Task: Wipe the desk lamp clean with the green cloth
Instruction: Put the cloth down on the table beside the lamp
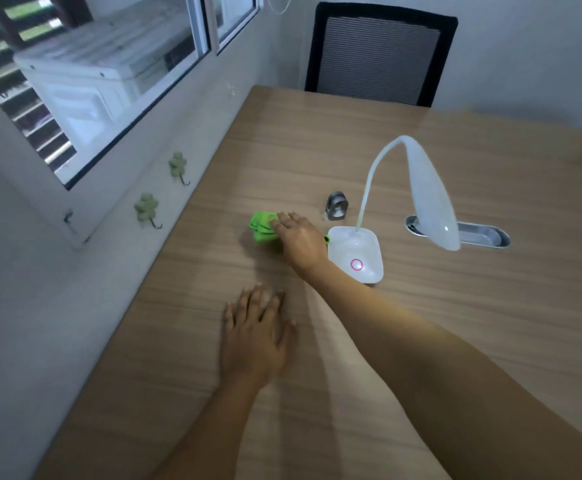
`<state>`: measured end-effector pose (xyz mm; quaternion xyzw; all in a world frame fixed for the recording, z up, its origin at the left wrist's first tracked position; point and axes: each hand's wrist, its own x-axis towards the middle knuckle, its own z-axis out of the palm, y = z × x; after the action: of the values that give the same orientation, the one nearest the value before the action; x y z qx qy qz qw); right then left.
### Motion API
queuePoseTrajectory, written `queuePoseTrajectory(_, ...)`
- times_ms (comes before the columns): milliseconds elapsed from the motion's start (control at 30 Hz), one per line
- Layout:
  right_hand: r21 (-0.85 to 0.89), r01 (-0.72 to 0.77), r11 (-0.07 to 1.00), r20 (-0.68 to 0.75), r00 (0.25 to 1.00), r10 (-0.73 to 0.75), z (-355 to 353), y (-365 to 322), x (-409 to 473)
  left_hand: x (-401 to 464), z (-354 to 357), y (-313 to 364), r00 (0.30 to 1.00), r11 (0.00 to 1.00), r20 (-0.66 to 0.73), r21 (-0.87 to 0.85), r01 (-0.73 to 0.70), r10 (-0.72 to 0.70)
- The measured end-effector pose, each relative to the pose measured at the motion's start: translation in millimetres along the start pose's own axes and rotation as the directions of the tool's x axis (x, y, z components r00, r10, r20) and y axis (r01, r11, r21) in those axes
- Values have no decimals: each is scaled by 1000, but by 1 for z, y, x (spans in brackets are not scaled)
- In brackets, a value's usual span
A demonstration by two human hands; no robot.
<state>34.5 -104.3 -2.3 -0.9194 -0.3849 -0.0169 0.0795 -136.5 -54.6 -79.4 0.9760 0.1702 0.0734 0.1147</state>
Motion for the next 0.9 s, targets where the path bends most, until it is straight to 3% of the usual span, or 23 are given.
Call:
queuePoseTrajectory(200,136,-57,989,95,994,44,19,13,-2,0,0,0,1000,1000,-9,2,15,-15)
queuePoseTrajectory(333,102,-5,995,156,988,-11,27,18,-10,-1,0,-1,1000,1000,-13,6,11,-11)
queuePoseTrajectory(600,80,-62,995,279,960,37,33,16,-13,1,1,-1,1000,1000,-22,-3,10,-10)
queuePoseTrajectory(667,96,-57,994,216,976,35,29,16,-18,1,1,-2,1000,1000,-19,1,6,-6)
queuePoseTrajectory(767,141,-74,987,-1,997,75,19,20,-38,0,1,-4,1000,1000,-22,8,-3,3)
queuePoseTrajectory(833,149,-151,977,-118,978,170,14,33,-60,0,1,-4,1000,1000,-25,13,-6,7)
queuePoseTrajectory(900,131,-270,954,-137,948,287,15,51,-83,0,1,-4,999,1000,-37,7,-8,9)
